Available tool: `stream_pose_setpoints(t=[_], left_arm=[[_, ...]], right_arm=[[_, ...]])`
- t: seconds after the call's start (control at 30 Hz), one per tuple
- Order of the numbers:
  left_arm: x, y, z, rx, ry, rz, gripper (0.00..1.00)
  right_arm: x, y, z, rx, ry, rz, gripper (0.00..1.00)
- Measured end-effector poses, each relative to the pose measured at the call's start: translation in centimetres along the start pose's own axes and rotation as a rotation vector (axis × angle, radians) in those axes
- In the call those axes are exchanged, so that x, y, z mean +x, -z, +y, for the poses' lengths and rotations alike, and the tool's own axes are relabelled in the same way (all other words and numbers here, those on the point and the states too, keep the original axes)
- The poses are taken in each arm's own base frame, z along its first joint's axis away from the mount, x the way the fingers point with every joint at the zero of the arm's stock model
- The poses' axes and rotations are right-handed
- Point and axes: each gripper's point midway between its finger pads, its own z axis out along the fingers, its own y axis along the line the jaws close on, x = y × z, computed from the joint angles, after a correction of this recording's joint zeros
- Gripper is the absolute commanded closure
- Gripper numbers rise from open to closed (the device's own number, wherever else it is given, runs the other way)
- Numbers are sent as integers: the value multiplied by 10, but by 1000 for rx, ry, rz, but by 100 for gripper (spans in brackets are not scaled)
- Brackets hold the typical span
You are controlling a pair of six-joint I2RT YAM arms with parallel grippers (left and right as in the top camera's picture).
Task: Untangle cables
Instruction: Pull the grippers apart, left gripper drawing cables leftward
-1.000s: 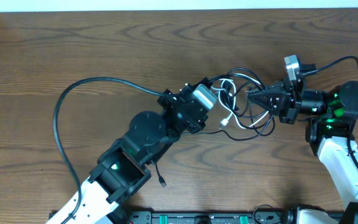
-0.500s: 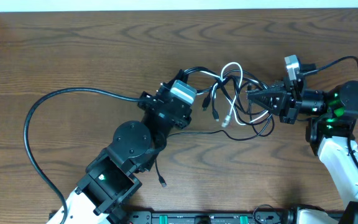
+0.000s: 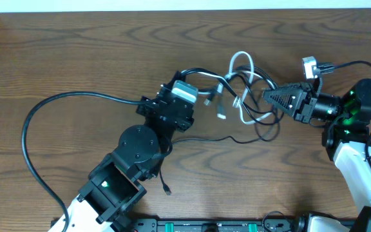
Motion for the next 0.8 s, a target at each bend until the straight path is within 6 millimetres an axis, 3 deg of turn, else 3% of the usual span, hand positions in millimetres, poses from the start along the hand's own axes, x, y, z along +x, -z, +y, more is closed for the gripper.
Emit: stream_pose_setpoints(t=[0.17, 0.33, 0.8], left_arm=[[1, 2, 7, -31, 0, 8, 92], [3, 2, 9, -42, -2, 17, 92], [9, 2, 10, -47, -13, 40, 92]], right_arm=[[-5, 3, -7, 36, -11, -34, 45], [-6, 3, -10, 46, -16, -43, 25], [-7, 4, -10, 51, -14, -47, 4]])
